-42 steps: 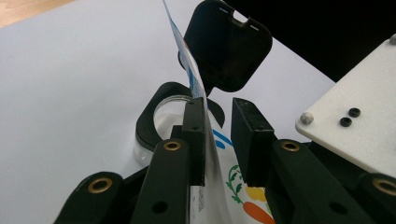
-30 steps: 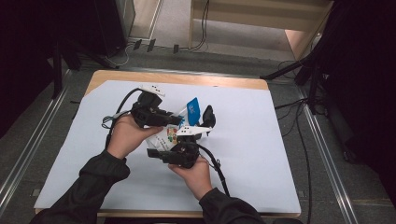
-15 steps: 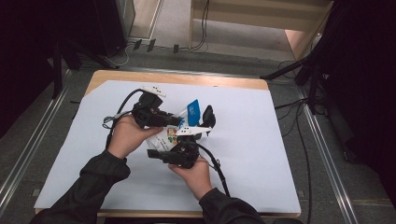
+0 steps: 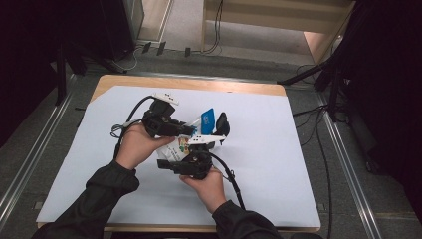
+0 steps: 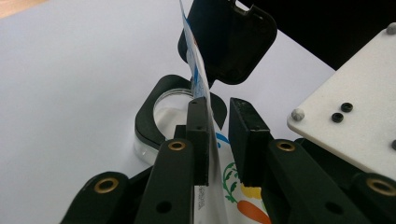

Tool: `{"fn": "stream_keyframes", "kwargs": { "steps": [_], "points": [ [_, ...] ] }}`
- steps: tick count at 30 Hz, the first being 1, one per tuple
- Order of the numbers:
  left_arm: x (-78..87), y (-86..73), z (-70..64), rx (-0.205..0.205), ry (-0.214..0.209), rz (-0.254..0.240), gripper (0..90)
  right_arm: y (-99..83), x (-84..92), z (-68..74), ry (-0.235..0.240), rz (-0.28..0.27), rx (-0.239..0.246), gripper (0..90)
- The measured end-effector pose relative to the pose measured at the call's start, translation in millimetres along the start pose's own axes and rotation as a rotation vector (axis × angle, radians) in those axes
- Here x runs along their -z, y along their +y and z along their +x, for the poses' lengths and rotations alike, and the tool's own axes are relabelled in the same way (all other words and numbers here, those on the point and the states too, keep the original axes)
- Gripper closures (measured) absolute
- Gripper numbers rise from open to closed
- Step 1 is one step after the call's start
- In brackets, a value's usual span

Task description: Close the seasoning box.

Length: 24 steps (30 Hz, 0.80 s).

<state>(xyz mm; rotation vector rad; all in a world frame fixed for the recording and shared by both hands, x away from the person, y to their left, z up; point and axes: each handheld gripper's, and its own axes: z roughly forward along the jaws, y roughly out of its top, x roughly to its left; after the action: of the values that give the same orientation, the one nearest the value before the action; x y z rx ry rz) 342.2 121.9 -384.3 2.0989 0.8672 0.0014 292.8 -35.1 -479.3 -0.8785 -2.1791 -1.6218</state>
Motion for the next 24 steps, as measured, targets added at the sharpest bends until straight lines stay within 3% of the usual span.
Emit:
{"fn": "stream_keyframes", "kwargs": {
  "steps": [7, 24],
  "points": [
    [1.0, -0.2, 2.9, 0.019, -0.013, -0.013, 73.8, 0.9, 1.6, 0.5, 0.014, -0.011, -0.011, 63.7],
    [2.9, 0.5, 2.9, 0.013, -0.01, -0.016, 72.6, 1.3, 2.3, 0.6, 0.022, -0.017, -0.009, 63.8]
  ]
}}
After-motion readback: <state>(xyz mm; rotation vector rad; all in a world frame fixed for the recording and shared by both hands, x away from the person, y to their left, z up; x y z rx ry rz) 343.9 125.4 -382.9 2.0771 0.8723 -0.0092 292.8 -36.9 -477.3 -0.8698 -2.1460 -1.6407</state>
